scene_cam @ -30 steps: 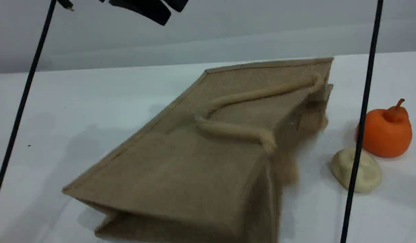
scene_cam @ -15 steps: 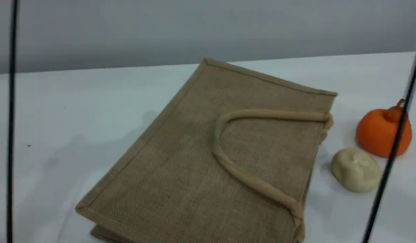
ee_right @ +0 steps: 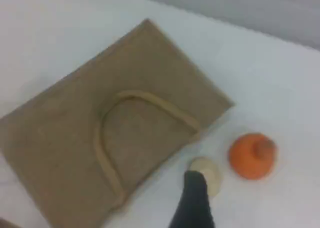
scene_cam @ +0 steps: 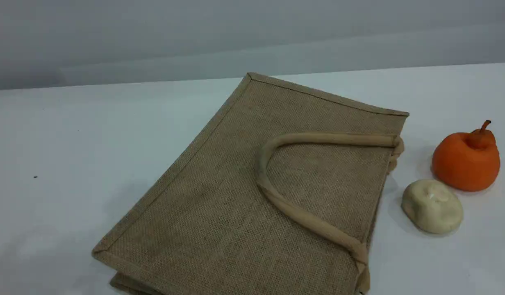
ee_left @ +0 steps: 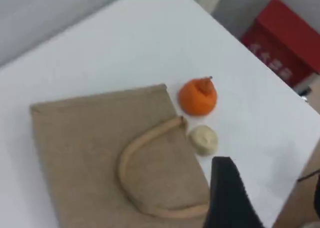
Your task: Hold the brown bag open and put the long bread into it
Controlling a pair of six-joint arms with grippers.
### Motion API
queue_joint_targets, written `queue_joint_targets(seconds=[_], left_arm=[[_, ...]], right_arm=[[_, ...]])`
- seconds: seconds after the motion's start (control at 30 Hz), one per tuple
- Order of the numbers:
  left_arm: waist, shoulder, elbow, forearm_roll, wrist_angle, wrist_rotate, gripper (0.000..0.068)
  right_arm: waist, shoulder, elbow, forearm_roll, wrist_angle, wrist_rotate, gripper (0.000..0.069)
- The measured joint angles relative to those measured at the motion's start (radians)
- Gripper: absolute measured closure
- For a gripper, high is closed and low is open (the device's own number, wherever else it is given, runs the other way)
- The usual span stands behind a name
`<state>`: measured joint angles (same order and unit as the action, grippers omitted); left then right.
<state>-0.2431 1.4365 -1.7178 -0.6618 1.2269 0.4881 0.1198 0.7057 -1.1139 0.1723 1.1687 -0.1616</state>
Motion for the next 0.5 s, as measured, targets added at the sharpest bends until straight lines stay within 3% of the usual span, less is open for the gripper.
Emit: queue_joint_targets(seconds=[0.27,0.5], left_arm=[[-0.002,-0.205,0.075,0.115,-0.003,-0.083,0.0312],[-0.002,-0.452,0.307,0.144,-0.050,-0.118,0.0312]], right_arm=[[0.000,-0.263,0.014,-0.095,0.057,0.071,0.0179],[0.000,-0.481,0.179,-0.098,0.055,0.089,0.0180]])
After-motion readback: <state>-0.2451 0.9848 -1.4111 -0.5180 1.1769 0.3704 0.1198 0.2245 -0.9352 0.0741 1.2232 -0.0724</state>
